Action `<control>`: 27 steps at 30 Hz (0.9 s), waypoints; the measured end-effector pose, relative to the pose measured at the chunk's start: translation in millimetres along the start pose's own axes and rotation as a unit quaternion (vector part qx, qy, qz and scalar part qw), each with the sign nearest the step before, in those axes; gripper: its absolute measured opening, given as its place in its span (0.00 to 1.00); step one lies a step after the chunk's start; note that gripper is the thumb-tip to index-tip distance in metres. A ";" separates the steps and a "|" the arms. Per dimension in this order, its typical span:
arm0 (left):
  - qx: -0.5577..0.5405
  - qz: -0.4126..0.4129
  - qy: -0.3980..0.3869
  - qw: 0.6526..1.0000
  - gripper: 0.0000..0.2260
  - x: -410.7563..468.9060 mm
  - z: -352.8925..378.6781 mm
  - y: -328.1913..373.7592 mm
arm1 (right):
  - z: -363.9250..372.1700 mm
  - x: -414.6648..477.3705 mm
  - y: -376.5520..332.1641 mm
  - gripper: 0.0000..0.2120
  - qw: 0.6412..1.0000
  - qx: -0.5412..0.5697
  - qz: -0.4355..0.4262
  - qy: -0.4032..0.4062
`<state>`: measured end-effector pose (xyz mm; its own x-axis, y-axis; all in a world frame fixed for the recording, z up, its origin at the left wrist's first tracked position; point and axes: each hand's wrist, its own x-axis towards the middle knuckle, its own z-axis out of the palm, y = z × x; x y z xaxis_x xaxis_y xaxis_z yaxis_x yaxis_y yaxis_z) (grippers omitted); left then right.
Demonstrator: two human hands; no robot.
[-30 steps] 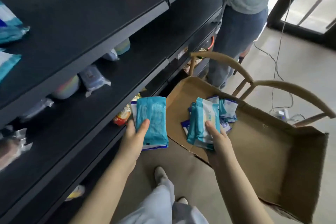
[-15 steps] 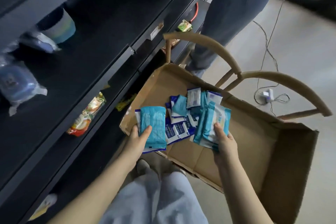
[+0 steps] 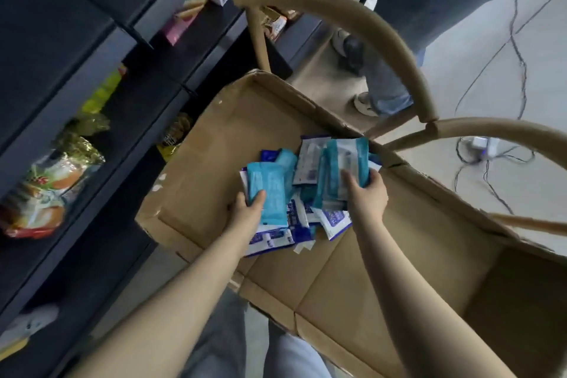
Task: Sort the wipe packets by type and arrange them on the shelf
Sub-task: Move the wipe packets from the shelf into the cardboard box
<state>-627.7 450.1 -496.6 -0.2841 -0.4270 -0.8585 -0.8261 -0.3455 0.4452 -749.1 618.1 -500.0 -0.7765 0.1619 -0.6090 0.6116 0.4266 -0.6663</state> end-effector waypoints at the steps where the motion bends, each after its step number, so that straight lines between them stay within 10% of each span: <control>1: 0.000 -0.007 0.007 1.000 0.15 11.6 8.7 1.8 | 3.4 10.4 1.4 0.07 1.000 -0.015 -0.008 0.008; 11: 0.027 -0.025 0.037 0.999 0.23 49.5 32.1 -2.0 | 18.6 64.1 16.2 0.15 0.979 -0.194 -0.036 -0.043; 19: -0.051 -0.037 -0.058 0.996 0.26 13.5 -12.3 -15.3 | 1.9 14.3 25.0 0.25 0.999 -0.012 0.010 0.036; 27: -0.223 0.045 -0.022 0.974 0.19 -84.1 -124.1 -52.1 | 8.1 -139.0 -9.5 0.21 0.992 0.043 -0.061 -0.098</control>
<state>-500.3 400.3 -416.0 -0.3739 -0.4388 -0.8171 -0.5072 -0.6408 0.5763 -645.7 584.3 -412.5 -0.8059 -0.0660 -0.5884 0.5327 0.3531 -0.7692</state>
